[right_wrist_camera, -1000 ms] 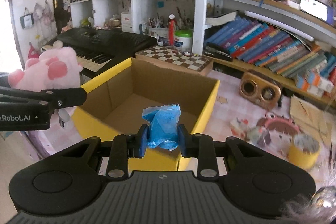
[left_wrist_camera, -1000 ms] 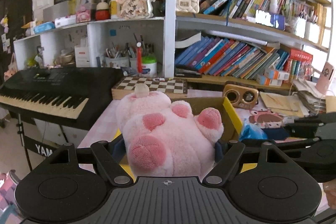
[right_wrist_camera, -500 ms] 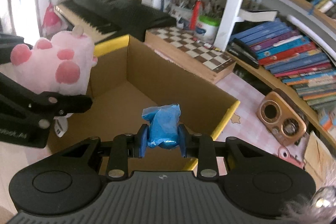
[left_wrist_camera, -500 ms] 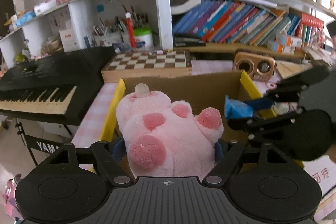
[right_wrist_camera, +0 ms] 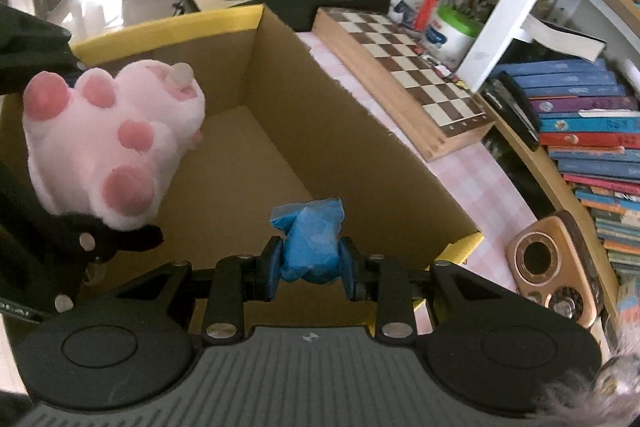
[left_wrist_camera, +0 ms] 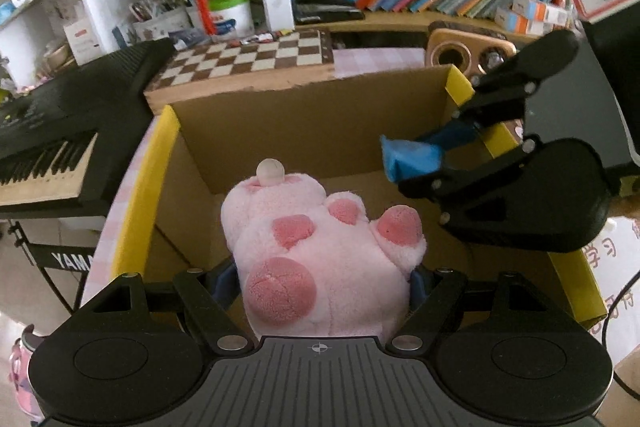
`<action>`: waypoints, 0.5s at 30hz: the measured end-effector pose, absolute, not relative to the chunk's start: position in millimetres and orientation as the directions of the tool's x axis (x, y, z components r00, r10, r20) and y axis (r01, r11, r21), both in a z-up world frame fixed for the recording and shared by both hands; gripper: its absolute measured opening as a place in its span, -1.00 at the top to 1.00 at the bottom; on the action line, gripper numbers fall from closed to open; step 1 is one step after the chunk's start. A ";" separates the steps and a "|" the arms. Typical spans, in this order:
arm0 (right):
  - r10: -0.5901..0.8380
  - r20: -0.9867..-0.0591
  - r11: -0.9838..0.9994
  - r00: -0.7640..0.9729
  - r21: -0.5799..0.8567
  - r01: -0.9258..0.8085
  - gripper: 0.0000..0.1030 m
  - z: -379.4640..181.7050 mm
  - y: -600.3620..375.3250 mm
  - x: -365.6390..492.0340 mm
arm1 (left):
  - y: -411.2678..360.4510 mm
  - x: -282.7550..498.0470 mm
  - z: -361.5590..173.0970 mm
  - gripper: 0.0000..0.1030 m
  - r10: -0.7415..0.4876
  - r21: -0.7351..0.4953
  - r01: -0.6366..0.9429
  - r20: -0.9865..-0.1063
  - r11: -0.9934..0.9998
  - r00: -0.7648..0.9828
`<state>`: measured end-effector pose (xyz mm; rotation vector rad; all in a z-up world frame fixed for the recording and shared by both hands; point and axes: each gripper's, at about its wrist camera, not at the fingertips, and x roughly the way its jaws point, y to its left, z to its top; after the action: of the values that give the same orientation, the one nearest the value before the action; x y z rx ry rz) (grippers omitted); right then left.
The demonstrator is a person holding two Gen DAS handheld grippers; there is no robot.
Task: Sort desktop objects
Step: 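Lower the plush pig into the yellow box while the right tool lowers the blue packet beside it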
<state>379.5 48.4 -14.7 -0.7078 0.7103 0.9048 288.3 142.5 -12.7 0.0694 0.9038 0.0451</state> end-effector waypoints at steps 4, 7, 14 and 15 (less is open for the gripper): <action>0.439 -0.789 0.404 0.430 -0.255 -0.879 0.46 -15.6 48.9 385.1 | 138.3 292.5 -15.9 -0.55 0.070 0.084 -0.005 -0.797 0.996 0.600; 0.438 -0.790 0.386 0.430 -0.267 -0.883 0.46 -16.3 48.9 387.7 | 137.1 295.4 -18.5 -0.55 0.072 0.085 -0.005 -0.807 0.996 0.586; 0.438 -0.784 0.353 0.439 -0.300 -0.886 0.46 -19.1 49.4 387.9 | 134.3 298.2 -22.6 -0.55 0.076 0.085 -0.010 -0.819 0.996 0.569; 0.439 -0.784 0.351 0.439 -0.300 -0.887 0.46 -19.3 49.4 388.1 | 133.7 298.6 -22.3 -0.56 0.076 0.084 -0.011 -0.819 0.996 0.569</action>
<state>388.1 49.4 -19.3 -0.8022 0.6593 0.9436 298.6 133.7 -22.3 0.0720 0.9649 0.0511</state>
